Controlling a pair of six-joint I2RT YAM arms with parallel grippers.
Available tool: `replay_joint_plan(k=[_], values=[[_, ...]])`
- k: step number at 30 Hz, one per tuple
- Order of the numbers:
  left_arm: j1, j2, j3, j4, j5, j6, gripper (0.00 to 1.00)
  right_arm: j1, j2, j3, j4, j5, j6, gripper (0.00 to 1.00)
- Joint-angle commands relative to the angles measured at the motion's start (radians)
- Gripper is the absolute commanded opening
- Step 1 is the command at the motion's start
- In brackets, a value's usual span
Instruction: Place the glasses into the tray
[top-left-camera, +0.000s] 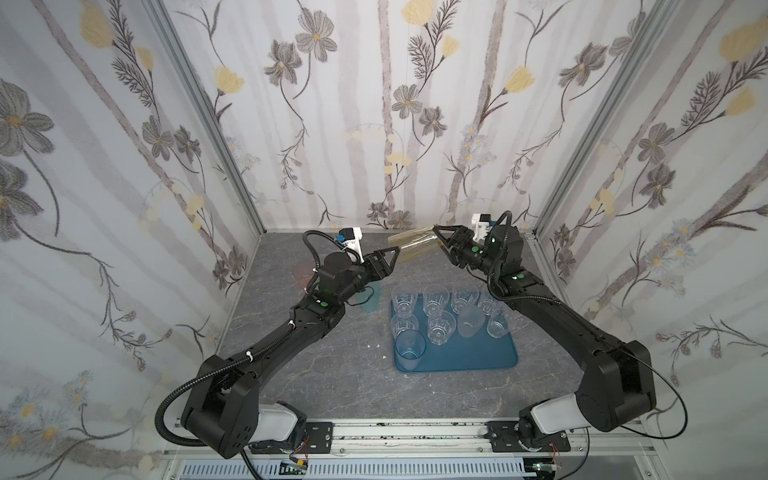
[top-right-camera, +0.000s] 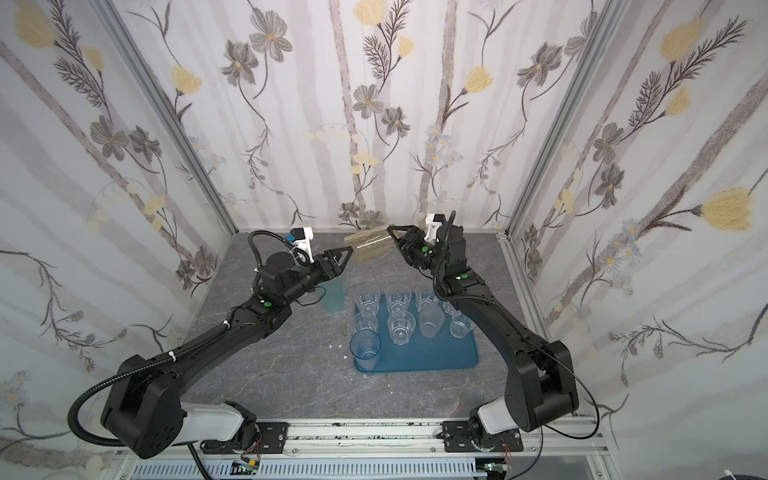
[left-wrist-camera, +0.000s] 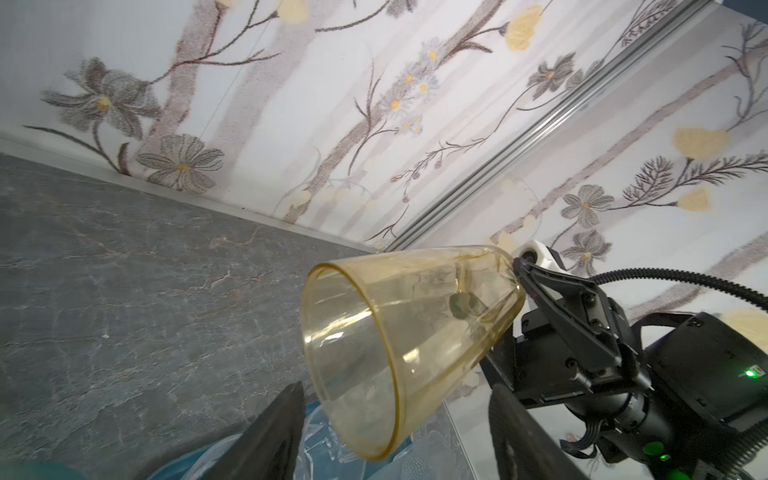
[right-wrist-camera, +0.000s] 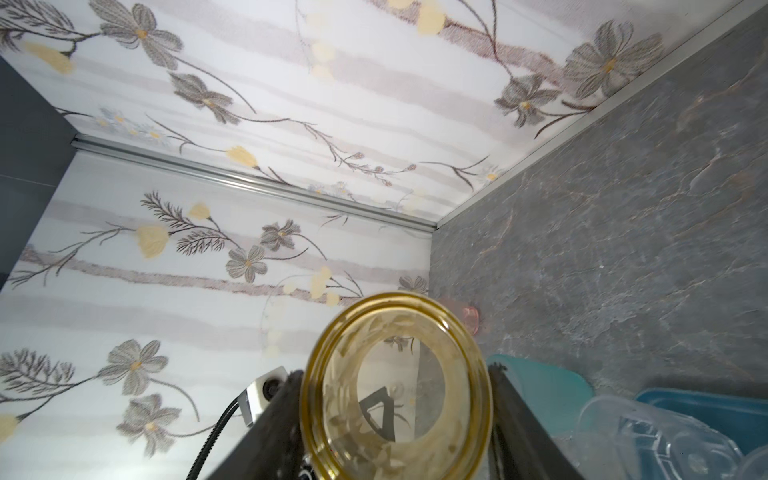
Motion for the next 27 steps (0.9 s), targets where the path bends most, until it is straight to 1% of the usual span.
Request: replay_joint_plan(k=[1,6,11,15,16,18,20,22,24,25,27], values=[[-0.008,-0.017,-0.005,0.106,0.041,-0.019,0.68,0.016,-0.059,-0.048,0.12,-0.022,0.089,0.29],[-0.028,-0.059,-0.038,0.131,0.069,-0.038,0.56,0.023,-0.123,-0.132,0.17,-0.027,0.139,0.3],[-0.075,-0.084,-0.049,0.137,0.066,-0.025,0.48,0.037,-0.137,-0.198,0.27,-0.049,0.213,0.3],[-0.105,-0.084,-0.06,0.139,0.071,-0.027,0.37,0.043,-0.157,-0.248,0.353,-0.038,0.267,0.3],[-0.111,-0.11,-0.063,0.14,0.069,-0.026,0.34,0.043,-0.16,-0.257,0.368,-0.036,0.279,0.31],[-0.12,-0.122,-0.069,0.142,0.066,-0.019,0.28,0.044,-0.165,-0.265,0.383,-0.041,0.287,0.35],[-0.119,-0.139,-0.073,0.145,0.049,-0.005,0.19,0.048,-0.17,-0.271,0.384,-0.042,0.289,0.42],[-0.119,-0.154,-0.069,0.148,0.034,0.014,0.11,0.05,-0.172,-0.282,0.397,-0.048,0.299,0.47],[-0.121,-0.152,-0.057,0.149,0.045,0.023,0.05,0.052,-0.175,-0.293,0.419,-0.056,0.311,0.53],[-0.121,-0.147,-0.051,0.149,0.059,0.026,0.03,0.052,-0.177,-0.297,0.429,-0.059,0.313,0.55],[-0.122,-0.139,-0.045,0.149,0.074,0.029,0.01,0.052,-0.185,-0.302,0.436,-0.062,0.311,0.6]])
